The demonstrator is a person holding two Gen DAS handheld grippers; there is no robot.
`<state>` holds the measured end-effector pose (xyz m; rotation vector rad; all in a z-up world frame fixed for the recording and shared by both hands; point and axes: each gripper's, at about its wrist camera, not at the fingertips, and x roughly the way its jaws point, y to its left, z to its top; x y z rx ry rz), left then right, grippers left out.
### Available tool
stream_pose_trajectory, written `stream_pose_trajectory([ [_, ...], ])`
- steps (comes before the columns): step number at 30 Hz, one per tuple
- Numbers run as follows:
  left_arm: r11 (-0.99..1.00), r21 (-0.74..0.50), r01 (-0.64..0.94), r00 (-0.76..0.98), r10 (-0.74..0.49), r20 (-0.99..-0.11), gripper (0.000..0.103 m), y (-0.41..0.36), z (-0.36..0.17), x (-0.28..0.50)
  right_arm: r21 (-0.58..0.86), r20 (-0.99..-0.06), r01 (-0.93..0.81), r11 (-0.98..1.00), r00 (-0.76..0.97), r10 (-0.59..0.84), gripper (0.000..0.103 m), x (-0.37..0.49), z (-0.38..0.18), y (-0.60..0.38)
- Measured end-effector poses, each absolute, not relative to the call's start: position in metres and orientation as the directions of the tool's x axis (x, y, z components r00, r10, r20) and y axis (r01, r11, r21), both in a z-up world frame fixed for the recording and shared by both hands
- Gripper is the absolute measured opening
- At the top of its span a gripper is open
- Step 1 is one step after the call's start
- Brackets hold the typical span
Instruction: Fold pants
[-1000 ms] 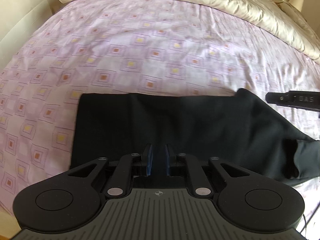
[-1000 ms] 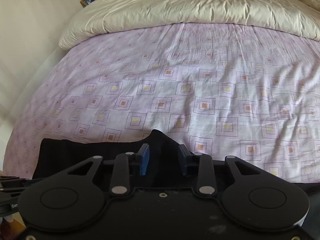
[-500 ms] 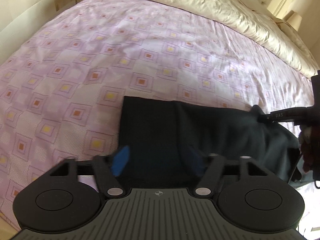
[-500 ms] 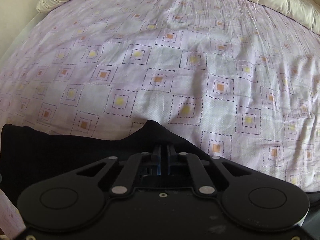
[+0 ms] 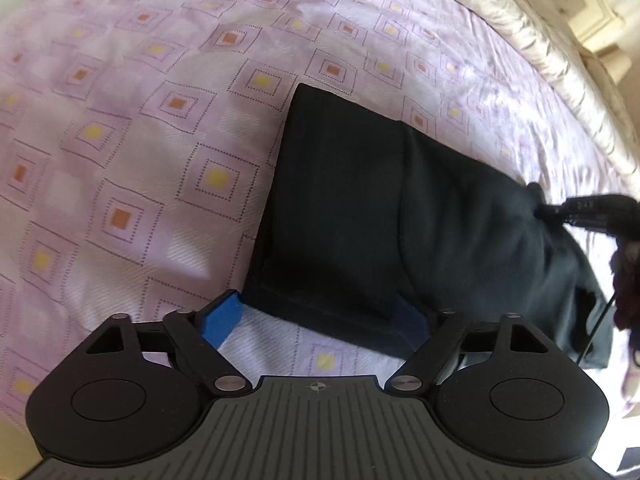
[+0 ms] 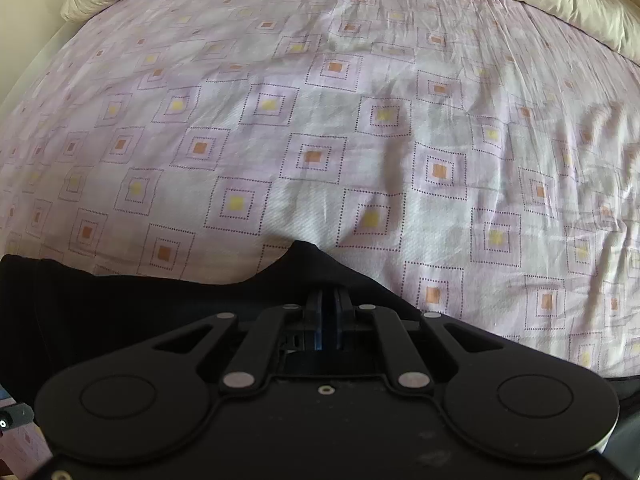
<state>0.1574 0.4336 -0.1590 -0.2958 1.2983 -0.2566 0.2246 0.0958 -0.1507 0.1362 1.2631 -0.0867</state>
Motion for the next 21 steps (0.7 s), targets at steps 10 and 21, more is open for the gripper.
stream_pose_trajectory([
  [10,0.796,-0.593,-0.116,0.270,-0.550,-0.791,0.101,0.429,-0.175,0.169,0.043,-0.954,0.136,0.990,0.300,0.000,0.009,0.223,-0.151,0.098],
  [21,0.783,-0.615,-0.086,0.255,-0.580,-0.774,0.100,0.398,-0.176,0.151,0.041,-0.955,0.126,0.991,0.296,0.002,0.009,0.223,-0.151,0.097],
])
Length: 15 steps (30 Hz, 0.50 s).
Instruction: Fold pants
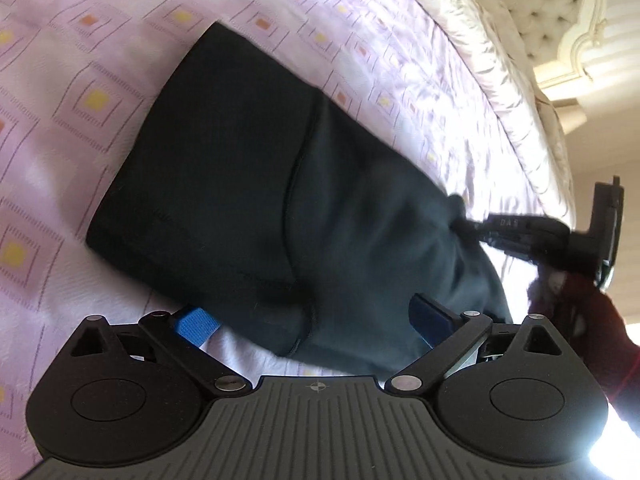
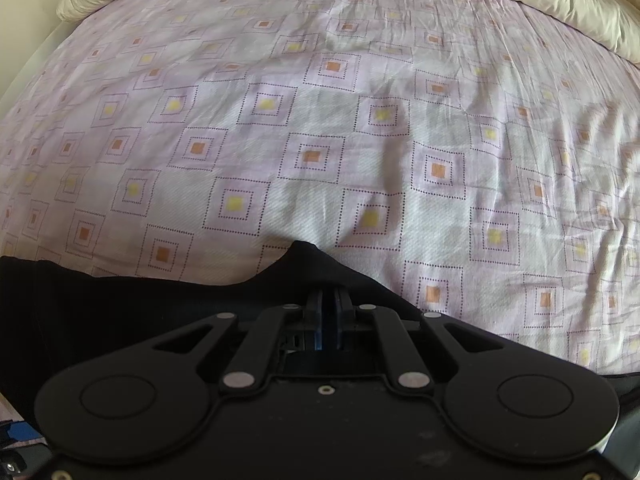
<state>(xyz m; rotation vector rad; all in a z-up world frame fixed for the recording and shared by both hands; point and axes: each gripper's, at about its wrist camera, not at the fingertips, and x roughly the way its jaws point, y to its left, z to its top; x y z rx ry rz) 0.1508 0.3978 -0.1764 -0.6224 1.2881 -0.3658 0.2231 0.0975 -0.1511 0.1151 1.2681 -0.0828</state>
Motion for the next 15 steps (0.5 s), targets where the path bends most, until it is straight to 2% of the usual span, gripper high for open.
stream_pose_trajectory([
  [4,0.781,-0.615,-0.106,0.297,-0.566,-0.769,0.099,0.391,-0.176,0.167,0.039,-0.956,0.119,0.992,0.295,0.002,0.009,0.223,-0.151,0.098],
  [7,0.805,-0.591,-0.052,0.323,-0.546,-0.773,0.096,0.378,-0.170,0.177,0.052,-0.955,0.123,0.991,0.298,0.013,0.009,0.223,-0.149,0.095],
  [9,0.838,-0.546,-0.011,0.344,-0.509,-0.789,0.084,0.370,-0.165,0.178,0.067,-0.955,0.142,0.988,0.294,0.023,0.009,0.221,-0.146,0.092],
  [11,0.869,-0.494,-0.004,0.352,-0.461,-0.814,0.059,0.367,-0.162,0.177,0.078,-0.956,0.149,0.986,0.291,0.032,0.010,0.215,-0.144,0.091],
  [12,0.881,-0.473,-0.006,0.343,-0.443,-0.828,0.054,0.368,-0.162,0.177,0.093,-0.960,0.146,0.985,0.276,0.050,0.010,0.211,-0.145,0.091],
  [14,0.900,-0.436,0.004,0.320,-0.414,-0.852,0.029,0.371,-0.164,0.177,0.089,-0.960,0.136,0.987,0.276,0.049,0.010,0.201,-0.147,0.095],
  [15,0.907,-0.420,0.018,0.306,-0.405,-0.861,0.026,0.373,-0.165,0.177,0.084,-0.959,0.131,0.988,0.281,0.044,0.010,0.196,-0.147,0.098],
])
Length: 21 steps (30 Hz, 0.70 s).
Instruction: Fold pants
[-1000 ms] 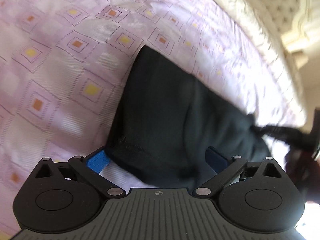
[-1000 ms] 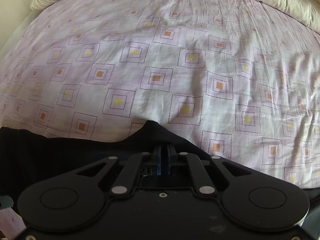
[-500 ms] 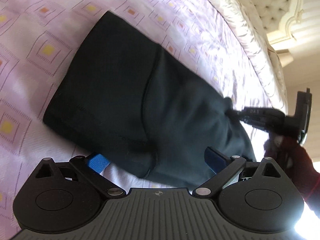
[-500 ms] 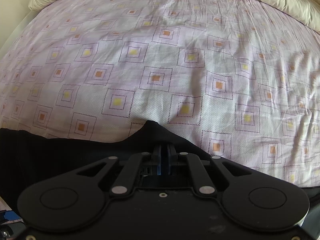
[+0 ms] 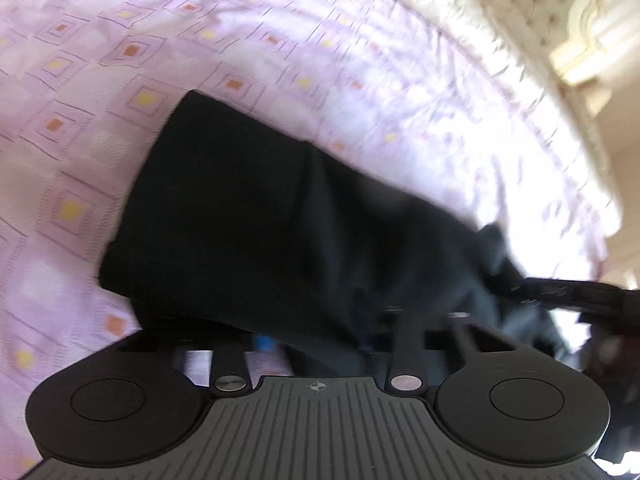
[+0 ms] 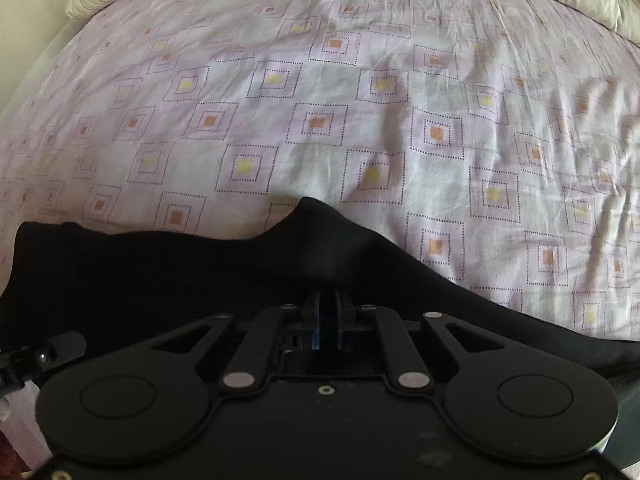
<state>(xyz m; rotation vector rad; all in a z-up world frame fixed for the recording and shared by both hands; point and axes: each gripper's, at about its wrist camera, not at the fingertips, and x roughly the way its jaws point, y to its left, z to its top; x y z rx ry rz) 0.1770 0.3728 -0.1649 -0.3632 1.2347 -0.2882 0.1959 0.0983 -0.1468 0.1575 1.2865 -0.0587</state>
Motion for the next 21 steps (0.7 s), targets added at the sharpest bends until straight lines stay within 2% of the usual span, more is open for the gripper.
stream_pose_trajectory([
  [3,0.896,-0.440,0.059,0.324,-0.434,-0.841,0.024,0.378,-0.160,0.174,0.087,-0.956,0.168,0.982,0.290,0.035,0.010,0.183,-0.145,0.102],
  [7,0.915,-0.365,0.168,0.376,-0.402,-0.835,0.024,0.365,-0.141,0.164,0.102,-0.953,0.209,0.973,0.300,0.036,0.012,0.155,-0.139,0.110],
  [14,0.913,-0.303,0.275,0.466,-0.402,-0.788,0.022,0.349,-0.114,0.151,0.167,-0.966,0.262,0.950,0.239,0.104,0.012,0.088,-0.145,0.125],
  [21,0.902,-0.221,0.370,0.536,-0.402,-0.742,0.021,0.316,-0.088,0.135,0.202,-0.961,0.222,0.954,0.232,0.149,0.012,0.067,-0.150,0.131],
])
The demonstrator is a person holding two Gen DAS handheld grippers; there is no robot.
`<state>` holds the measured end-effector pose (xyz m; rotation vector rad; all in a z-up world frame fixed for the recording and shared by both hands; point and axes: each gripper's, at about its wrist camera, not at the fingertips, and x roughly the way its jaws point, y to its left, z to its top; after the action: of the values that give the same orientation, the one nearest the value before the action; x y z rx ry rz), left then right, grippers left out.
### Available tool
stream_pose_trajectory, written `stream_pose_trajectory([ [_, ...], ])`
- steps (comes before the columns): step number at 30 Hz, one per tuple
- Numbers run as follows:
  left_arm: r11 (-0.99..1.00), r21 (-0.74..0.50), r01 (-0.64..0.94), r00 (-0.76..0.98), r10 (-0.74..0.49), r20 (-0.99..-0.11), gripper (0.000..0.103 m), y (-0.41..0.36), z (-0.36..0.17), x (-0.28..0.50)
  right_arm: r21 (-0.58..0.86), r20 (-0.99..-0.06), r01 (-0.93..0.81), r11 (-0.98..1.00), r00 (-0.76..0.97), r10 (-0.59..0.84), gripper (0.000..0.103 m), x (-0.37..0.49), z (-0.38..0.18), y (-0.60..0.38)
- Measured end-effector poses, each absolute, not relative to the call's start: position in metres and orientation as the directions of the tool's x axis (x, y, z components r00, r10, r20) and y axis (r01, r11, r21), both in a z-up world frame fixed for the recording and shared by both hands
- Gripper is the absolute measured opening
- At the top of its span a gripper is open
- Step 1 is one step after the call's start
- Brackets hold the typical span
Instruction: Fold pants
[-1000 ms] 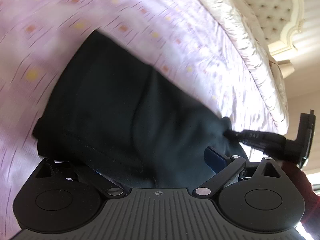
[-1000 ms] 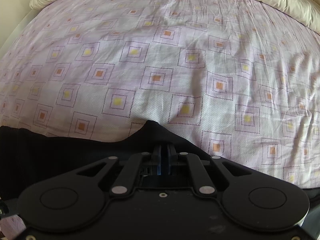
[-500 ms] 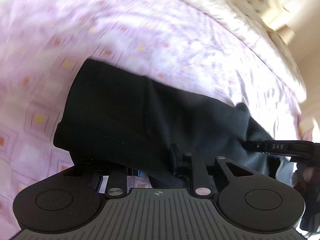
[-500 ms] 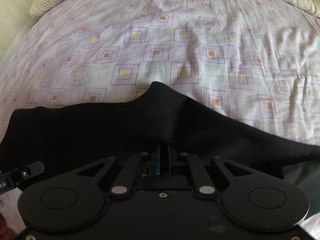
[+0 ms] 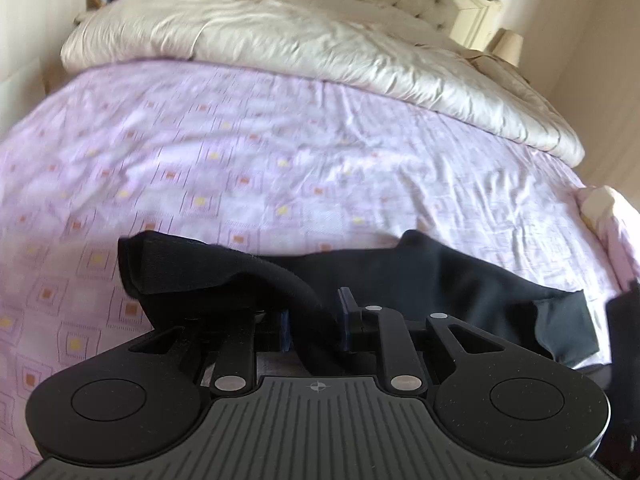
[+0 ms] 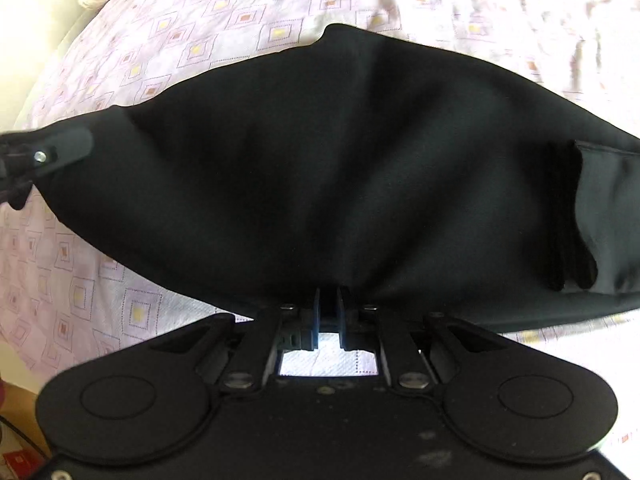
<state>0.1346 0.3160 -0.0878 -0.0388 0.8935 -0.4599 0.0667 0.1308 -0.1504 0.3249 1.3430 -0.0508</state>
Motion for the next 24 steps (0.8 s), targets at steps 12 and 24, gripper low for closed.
stream_pose_trajectory([
  [12,0.895,-0.092,0.436,0.637,-0.380,-0.671,0.020,0.218,-0.039,0.098,0.384,-0.881,0.176,0.906,0.362,0.304,0.014,0.038,-0.111,0.050],
  [24,0.747,-0.129,0.652,0.427,-0.503,-0.752,0.021,0.056,-0.089,0.052,0.372,-0.870,0.281,0.885,0.439,0.226,0.017,-0.013,-0.097,-0.080],
])
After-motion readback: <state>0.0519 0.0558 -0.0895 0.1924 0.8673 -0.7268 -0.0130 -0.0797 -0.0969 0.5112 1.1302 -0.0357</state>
